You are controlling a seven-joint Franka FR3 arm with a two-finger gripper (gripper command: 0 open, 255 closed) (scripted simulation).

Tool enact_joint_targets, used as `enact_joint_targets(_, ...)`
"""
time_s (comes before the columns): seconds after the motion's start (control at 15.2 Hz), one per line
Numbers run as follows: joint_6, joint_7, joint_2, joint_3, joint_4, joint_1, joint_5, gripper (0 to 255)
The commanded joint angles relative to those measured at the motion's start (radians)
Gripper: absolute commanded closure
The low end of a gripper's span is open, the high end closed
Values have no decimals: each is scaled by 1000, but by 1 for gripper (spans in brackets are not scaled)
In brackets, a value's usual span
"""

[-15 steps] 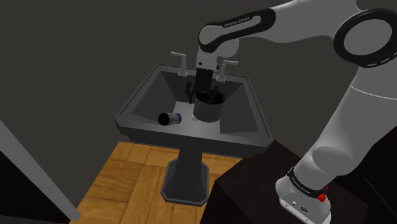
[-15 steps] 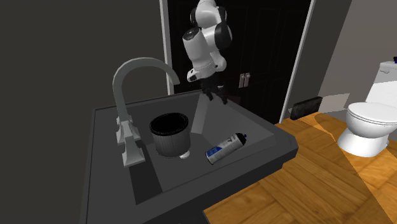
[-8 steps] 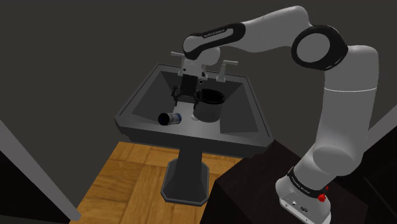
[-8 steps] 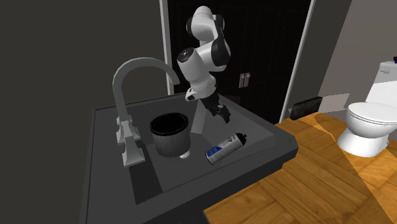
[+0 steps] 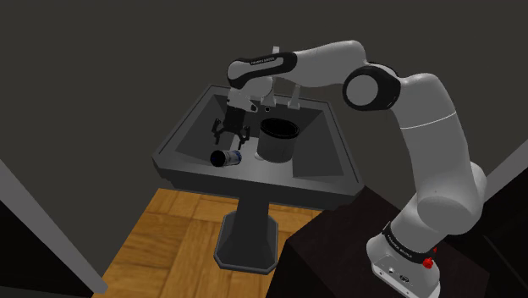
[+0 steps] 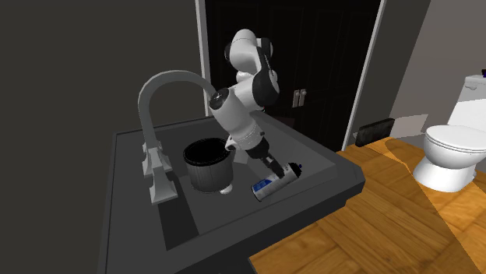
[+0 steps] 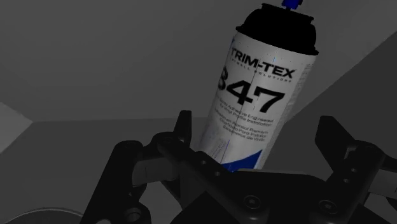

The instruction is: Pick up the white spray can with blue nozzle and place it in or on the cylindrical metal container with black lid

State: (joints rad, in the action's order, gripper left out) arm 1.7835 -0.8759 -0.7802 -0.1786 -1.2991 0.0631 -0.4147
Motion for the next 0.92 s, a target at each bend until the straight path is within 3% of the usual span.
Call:
enact_joint_targets(0.0,4,-17,-49,7,35,-3,-6,0)
enact_joint_targets(0.46,81,-6,-56,0,-31,16,-16,0)
enact_joint_targets(0.86,81,-6,-56,0,-31,16,-16,0)
